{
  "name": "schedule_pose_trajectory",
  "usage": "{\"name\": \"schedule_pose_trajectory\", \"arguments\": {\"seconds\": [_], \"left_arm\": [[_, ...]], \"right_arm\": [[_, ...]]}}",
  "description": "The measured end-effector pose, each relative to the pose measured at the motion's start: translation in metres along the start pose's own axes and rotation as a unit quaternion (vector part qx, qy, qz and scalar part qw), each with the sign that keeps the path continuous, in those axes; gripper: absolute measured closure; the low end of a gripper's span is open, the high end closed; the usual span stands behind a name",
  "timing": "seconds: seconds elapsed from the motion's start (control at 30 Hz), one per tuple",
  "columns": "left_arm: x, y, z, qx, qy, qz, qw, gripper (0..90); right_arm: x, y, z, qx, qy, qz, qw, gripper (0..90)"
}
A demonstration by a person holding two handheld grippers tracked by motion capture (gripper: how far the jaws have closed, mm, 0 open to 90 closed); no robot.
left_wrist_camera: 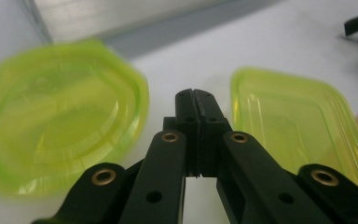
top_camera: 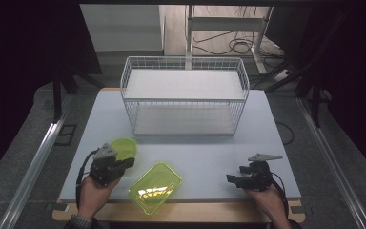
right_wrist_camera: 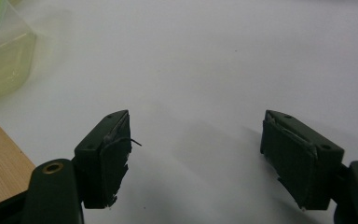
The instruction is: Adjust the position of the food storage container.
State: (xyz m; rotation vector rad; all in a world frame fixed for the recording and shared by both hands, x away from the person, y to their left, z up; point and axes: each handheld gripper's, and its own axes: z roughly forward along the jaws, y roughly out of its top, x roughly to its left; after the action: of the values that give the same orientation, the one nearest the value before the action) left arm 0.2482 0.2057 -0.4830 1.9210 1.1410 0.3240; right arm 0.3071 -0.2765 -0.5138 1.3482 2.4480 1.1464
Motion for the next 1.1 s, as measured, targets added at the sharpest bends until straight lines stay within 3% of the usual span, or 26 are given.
{"name": "schedule_pose_trajectory", "arguments": {"seconds": [0.07,0.2,0.3,0.4,0.53,0.7,0.97,1.1], "left_arm": [[-0.007,-0.017,-0.014,-0.007,0.002,-0.001,1.0000,89.8],[-0.020,-0.036,-0.030,0.000,0.007,0.009,0.9999,89.8],[-0.027,-0.045,-0.035,0.006,0.009,0.015,0.9998,89.8],[-0.039,-0.058,-0.038,0.016,-0.005,0.016,0.9997,89.7],[-0.049,-0.064,-0.035,0.027,-0.011,0.025,0.9993,89.7],[-0.058,-0.071,-0.027,0.033,0.002,0.039,0.9987,89.5],[-0.053,-0.068,-0.014,0.017,0.012,0.022,0.9995,89.5],[-0.054,-0.059,-0.001,0.013,0.006,0.018,0.9997,89.3]], "right_arm": [[0.000,0.000,0.000,0.002,-0.001,0.000,1.0000,25.0],[0.000,0.000,0.001,0.004,-0.003,-0.001,1.0000,25.1],[0.000,0.000,0.001,0.005,-0.005,-0.001,1.0000,25.2],[0.001,-0.001,0.001,0.007,-0.006,-0.001,1.0000,25.2],[0.001,-0.001,0.001,0.008,-0.008,-0.002,0.9999,25.2],[0.002,-0.001,0.001,0.008,-0.011,-0.003,0.9999,25.4],[0.010,0.001,0.001,0.004,-0.006,-0.018,0.9998,27.4],[0.012,0.003,0.000,0.001,-0.001,-0.021,0.9998,29.2]]}}
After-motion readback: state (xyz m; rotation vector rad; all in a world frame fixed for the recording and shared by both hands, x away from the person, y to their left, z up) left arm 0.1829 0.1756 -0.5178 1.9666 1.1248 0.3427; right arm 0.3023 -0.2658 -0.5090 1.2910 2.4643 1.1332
